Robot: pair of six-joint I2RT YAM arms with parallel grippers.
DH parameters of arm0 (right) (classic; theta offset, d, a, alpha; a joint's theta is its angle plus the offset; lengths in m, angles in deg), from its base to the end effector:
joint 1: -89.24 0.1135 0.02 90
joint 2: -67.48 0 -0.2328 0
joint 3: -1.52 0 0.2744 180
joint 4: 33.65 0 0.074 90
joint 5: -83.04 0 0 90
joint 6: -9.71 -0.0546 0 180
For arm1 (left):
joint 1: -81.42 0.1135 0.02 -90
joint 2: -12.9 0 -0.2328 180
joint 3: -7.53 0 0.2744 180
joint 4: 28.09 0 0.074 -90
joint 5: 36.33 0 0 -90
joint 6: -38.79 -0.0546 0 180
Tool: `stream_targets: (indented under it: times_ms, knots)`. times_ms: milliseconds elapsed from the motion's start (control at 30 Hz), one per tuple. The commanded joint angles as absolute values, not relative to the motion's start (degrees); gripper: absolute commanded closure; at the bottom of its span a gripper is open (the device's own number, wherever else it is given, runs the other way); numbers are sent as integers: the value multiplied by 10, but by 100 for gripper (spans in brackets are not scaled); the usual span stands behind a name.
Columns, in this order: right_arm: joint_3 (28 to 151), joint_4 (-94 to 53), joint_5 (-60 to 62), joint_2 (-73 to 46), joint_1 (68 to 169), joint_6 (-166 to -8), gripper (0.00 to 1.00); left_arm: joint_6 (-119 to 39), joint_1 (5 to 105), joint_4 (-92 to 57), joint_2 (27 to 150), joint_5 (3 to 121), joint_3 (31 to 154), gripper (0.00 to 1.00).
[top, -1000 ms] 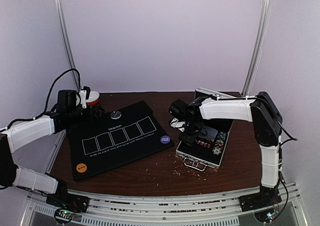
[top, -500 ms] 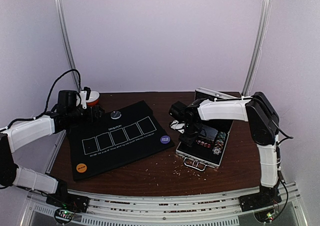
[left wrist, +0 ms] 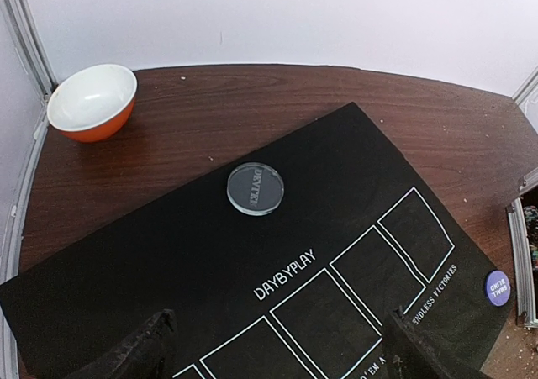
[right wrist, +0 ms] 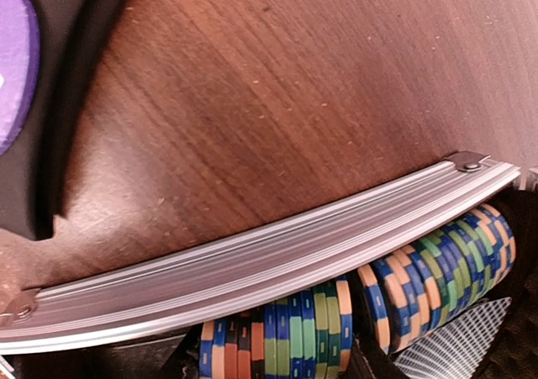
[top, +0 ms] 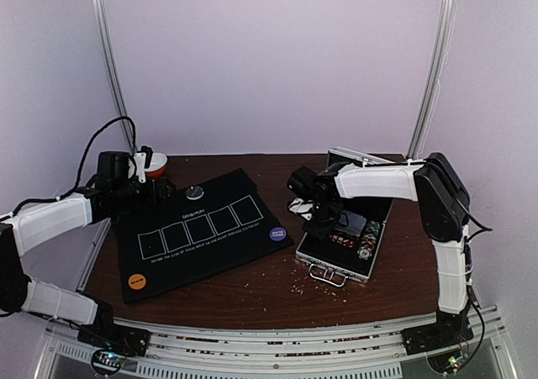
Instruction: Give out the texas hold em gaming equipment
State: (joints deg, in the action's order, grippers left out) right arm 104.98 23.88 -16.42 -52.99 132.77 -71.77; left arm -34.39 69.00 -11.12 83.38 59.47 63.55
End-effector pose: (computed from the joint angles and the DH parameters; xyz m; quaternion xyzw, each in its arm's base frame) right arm 0.3212 0.2928 0.1106 -0.4233 0.8923 -0.0376 0.1524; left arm 0.3088 -0.0737 0.1975 -0.0087 0.8714 -0.1660 0.4616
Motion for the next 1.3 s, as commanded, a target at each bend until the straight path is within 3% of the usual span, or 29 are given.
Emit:
stream_targets:
  times_ms: [0, 400, 533, 667, 800, 967, 1133, 1267]
  knots:
    - [1076, 265, -121, -494, 1321, -749, 100, -353, 693, -130, 832, 602, 639, 13]
    - [1120, 286, -63, -466, 1282, -819, 100, -356, 693, -142, 818, 604, 633, 13]
    - [1133, 270, 39, -440, 1272, -865, 100, -357, 693, -165, 810, 644, 626, 15]
    - [1101, 199, 193, -414, 1272, -928, 100, -371, 684, -221, 791, 736, 610, 23]
    - [1043, 114, 306, -391, 1274, -1009, 100, -497, 579, -211, 769, 715, 626, 23]
    - [972, 25, 361, -366, 1288, -1095, 100, -676, 395, -135, 802, 641, 683, 15]
    - [944, -25, 386, -367, 1325, -1136, 100, -754, 317, -84, 894, 628, 754, 2]
    - [928, -68, 403, -370, 1346, -1159, 100, -787, 284, -60, 952, 654, 796, 2]
